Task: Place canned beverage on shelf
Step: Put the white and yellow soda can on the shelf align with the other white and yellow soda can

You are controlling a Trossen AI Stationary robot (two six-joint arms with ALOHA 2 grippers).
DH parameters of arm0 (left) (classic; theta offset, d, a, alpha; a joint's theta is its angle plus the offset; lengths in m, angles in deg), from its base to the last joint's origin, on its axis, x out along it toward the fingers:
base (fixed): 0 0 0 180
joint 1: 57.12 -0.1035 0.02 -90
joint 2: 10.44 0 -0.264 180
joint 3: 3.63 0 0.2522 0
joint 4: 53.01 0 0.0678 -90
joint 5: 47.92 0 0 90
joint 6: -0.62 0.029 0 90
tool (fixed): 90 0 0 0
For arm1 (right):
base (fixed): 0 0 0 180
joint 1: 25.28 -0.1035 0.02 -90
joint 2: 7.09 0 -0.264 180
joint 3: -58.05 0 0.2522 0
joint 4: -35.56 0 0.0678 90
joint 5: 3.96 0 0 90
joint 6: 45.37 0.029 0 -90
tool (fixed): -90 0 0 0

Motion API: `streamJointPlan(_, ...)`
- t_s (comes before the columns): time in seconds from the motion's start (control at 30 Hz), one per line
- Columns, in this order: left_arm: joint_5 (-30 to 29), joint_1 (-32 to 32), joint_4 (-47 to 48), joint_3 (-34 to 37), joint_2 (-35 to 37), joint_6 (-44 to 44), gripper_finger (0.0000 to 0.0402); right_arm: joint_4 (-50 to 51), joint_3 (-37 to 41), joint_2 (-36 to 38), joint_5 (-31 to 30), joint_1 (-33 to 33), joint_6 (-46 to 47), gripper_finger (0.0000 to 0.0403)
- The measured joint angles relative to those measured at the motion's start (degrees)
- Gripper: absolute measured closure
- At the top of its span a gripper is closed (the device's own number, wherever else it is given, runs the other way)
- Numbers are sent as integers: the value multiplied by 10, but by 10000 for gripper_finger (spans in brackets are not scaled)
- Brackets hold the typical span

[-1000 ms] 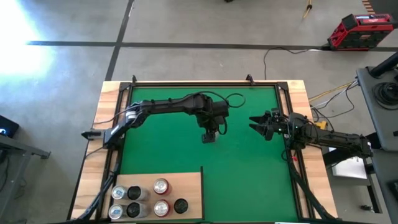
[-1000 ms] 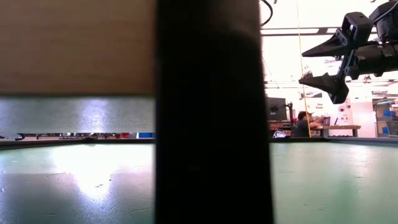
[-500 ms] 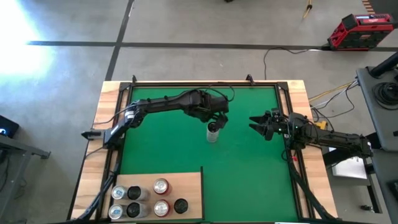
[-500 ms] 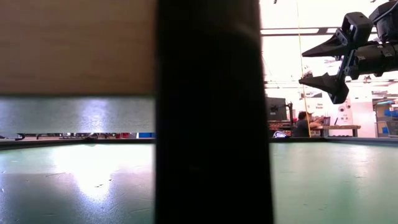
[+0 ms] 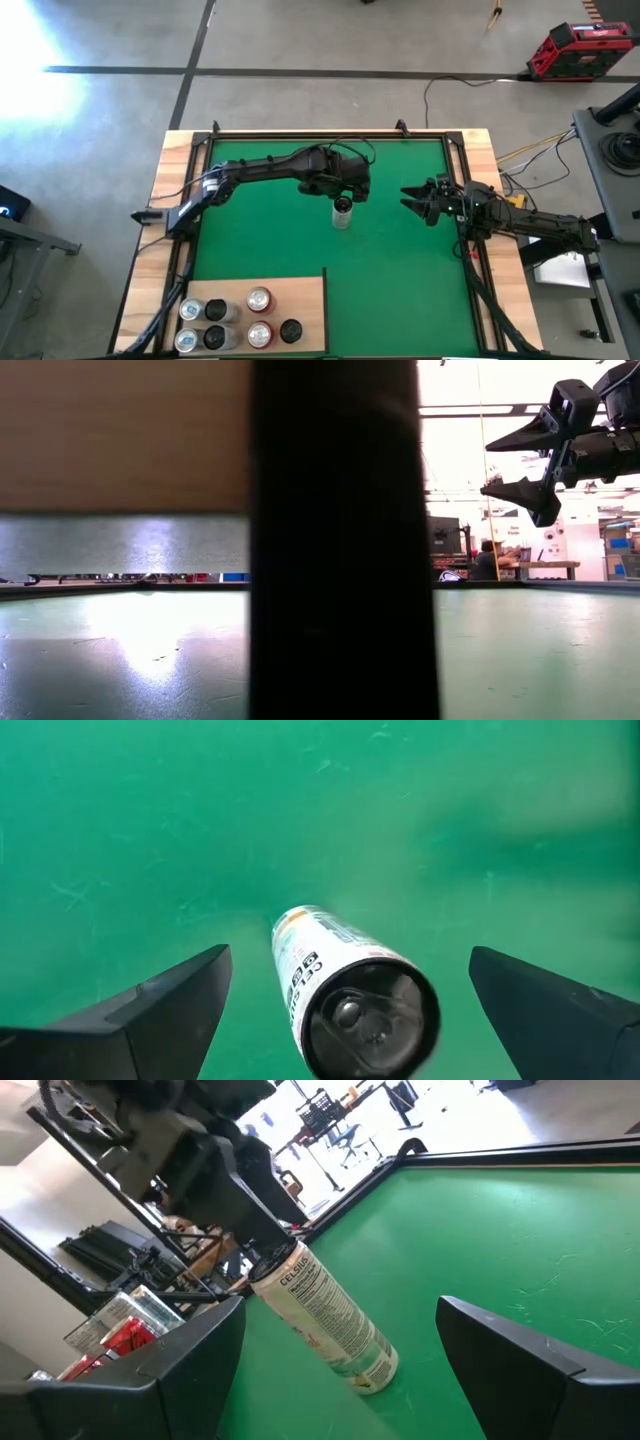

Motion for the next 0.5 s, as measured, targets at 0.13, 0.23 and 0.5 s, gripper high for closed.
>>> streamJointPlan(0.13, 5, 1, -1, 1, -22, -10, 10, 0, 0, 0, 0, 0, 0, 85)
streamJointPlan(0.23, 21, 0, -3, 1, -40, -19, 10, 0, 0, 0, 0, 0, 0, 85)
streamJointPlan(0.5, 54, 0, 10, 0, -54, -35, 9, 0, 0, 0, 0, 0, 0, 85)
